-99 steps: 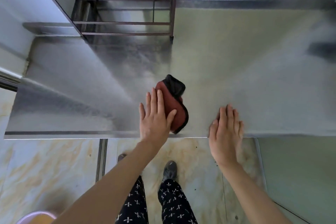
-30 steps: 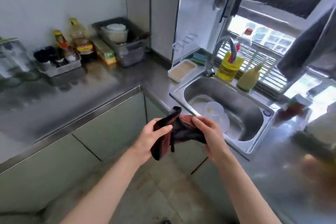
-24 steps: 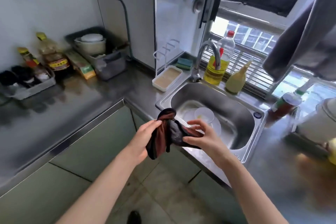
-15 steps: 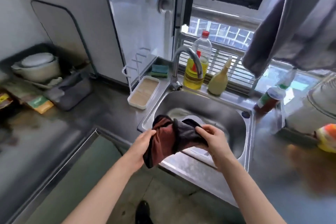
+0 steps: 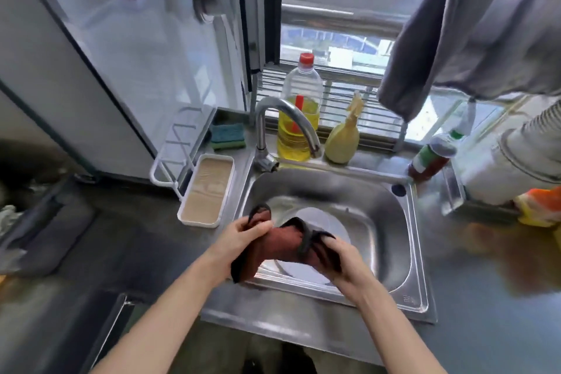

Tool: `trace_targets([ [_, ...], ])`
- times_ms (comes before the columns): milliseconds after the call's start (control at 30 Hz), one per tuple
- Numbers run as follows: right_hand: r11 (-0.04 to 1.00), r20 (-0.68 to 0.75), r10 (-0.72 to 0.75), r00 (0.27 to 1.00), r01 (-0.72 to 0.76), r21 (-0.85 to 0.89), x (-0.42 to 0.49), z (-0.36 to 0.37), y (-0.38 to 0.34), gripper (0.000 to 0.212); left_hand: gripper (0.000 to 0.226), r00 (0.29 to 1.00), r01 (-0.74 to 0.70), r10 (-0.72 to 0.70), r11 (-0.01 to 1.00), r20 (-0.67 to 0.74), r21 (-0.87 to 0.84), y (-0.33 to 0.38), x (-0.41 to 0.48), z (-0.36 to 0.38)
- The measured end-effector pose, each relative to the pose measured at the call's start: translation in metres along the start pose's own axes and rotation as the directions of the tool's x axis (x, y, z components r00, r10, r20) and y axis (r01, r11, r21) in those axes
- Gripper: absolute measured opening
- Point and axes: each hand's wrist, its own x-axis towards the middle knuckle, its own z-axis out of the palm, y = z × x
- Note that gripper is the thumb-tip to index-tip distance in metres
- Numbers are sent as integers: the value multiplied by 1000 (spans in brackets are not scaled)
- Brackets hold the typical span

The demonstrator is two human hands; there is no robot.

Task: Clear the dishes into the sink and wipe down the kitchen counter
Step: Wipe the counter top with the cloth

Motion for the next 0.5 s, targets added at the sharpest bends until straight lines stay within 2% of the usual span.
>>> trace_targets([
  [67, 990, -28, 5, 1000, -1, 143, 12, -8, -7, 16, 8, 999, -29, 31, 995, -17, 91, 5, 8, -9],
  [100, 989, -51, 1, 999, 6, 146, 18, -12, -10, 15, 13, 999, -39, 43, 985, -24, 169, 6, 11, -14],
  [200, 996, -180, -69, 981, 57, -68, 32, -12, -19, 13, 20, 990, -29, 87, 896, -112, 443, 4, 20, -21],
  [267, 957, -253, -194, 948, 126, -260, 35, 2, -24, 14, 19, 979, 9, 83, 896, -186, 443, 2, 24, -19],
  [333, 914, -243, -342, 908, 262, -309, 27, 27, -28, 9, 15, 972, 32, 45, 948, -232, 317, 5, 23, -12],
  [367, 884, -192, -414, 890, 343, -319, 19, 43, -29, 7, 11, 970, 30, 16, 982, -241, 187, 8, 20, -9],
  [433, 766, 14, -546, 838, 506, -397, 2, 72, -23, 5, 15, 987, 21, -53, 979, -152, -202, 16, 10, -1],
  [467, 688, 159, -571, 805, 575, -442, -7, 85, -16, 6, 26, 997, 31, -57, 919, -56, -394, 22, 3, 1],
  [500, 586, 314, -561, 766, 636, -503, -14, 95, -8, 12, 38, 999, 51, -48, 867, 18, -495, 27, -4, -1],
])
